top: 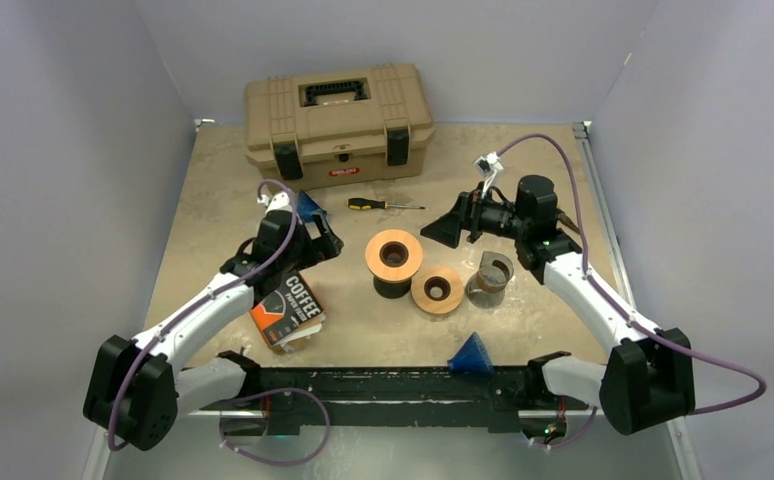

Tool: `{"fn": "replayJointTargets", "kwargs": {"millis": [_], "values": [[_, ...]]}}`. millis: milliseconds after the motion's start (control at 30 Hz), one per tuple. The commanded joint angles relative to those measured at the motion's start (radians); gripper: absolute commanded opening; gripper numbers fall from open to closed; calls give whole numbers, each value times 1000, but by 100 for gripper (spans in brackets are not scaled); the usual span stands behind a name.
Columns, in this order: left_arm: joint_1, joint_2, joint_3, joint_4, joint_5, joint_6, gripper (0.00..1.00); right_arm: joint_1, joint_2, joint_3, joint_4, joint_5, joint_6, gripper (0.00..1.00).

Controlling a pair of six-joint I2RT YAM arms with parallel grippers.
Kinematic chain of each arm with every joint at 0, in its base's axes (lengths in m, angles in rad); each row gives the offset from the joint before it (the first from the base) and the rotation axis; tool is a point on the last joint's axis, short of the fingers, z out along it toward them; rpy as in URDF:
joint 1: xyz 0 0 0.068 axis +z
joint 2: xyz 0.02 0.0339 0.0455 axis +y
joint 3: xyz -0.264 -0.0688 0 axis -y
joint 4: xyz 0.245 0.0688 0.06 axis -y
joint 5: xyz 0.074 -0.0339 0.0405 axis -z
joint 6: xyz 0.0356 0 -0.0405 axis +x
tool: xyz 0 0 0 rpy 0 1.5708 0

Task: Place the coffee filter in the dripper
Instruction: Pick up the coffee dripper from the center of the board.

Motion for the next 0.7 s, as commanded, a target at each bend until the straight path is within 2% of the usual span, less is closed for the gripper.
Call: {"fn": "replayJointTargets", "kwargs": {"millis": [0,300,533,667], "values": [[8,45,64,67,-33,42,100,-3,1,13,31,-26,-14,99],[10,69,93,223,-109,106,99,-3,17,16,26,-32,-32,99],[10,60,90,303,-274,191,100,-3,29,31,20,-27,-41,99],[16,105,112,322,-314,251,100,-3,50,37,22,-39,-47,99]]}}
